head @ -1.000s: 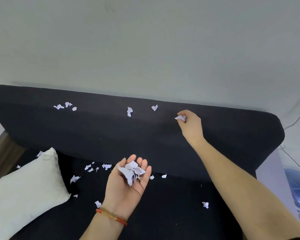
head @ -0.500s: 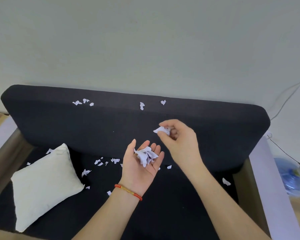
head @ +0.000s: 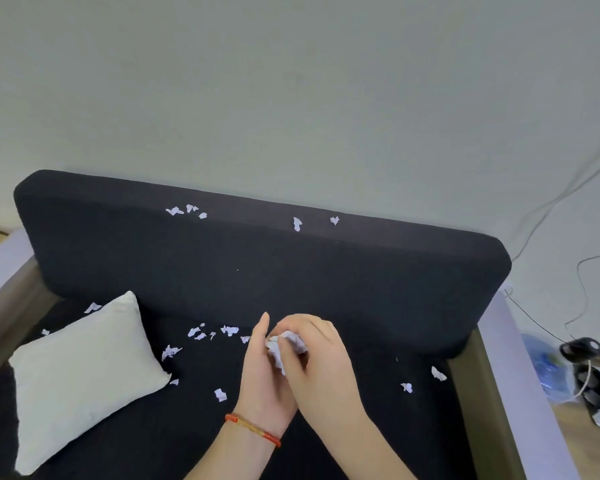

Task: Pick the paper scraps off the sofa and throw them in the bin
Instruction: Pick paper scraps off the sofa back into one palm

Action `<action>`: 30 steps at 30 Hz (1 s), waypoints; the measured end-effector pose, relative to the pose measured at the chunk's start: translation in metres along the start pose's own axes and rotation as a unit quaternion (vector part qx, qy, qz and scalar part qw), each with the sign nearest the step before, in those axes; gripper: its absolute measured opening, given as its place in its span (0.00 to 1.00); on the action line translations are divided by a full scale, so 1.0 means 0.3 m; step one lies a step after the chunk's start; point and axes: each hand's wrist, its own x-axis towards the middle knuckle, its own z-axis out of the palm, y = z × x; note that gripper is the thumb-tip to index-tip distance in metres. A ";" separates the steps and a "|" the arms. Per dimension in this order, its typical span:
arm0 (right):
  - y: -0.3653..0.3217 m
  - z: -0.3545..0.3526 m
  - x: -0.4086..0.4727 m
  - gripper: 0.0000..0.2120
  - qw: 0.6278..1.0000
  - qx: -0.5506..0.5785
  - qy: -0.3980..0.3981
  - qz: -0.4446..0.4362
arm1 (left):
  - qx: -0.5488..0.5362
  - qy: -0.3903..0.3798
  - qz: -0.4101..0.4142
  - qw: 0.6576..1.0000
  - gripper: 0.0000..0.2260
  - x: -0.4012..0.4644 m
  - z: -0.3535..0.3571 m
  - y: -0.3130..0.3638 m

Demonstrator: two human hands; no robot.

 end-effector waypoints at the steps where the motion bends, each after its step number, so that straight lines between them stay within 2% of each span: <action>1: -0.016 0.021 -0.018 0.10 1.000 -0.006 0.008 0.003 | -0.005 -0.007 -0.004 1.000 0.19 -0.018 -0.020 0.008; 5: -0.067 0.103 -0.078 0.17 0.999 -0.032 0.016 0.019 | -0.016 -0.062 -0.019 0.998 0.16 -0.076 -0.077 0.032; 10: -0.096 0.154 -0.120 0.24 0.997 -0.063 -0.024 0.034 | -0.030 -0.068 -0.028 0.997 0.13 -0.110 -0.112 0.041; 16: -0.042 0.097 -0.079 0.22 1.000 -0.022 0.011 0.016 | -0.002 -0.052 -0.033 0.998 0.10 -0.080 -0.120 0.037; 19: 0.069 0.019 0.046 0.18 0.999 -0.038 0.020 -0.004 | -0.046 -0.028 -0.021 0.998 0.09 -0.055 -0.114 0.041; 22: 0.219 -0.054 0.238 0.13 0.997 -0.069 -0.017 0.020 | -0.086 0.003 -0.001 0.996 0.13 -0.024 -0.114 0.050; 25: 0.373 -0.100 0.437 0.16 0.995 -0.081 -0.039 0.045 | -0.099 0.037 0.010 0.994 0.17 0.014 -0.101 0.068; 30: 0.559 -0.093 0.768 0.18 0.991 -0.090 -0.072 0.065 | -0.126 0.057 0.030 0.990 0.19 0.107 -0.041 0.098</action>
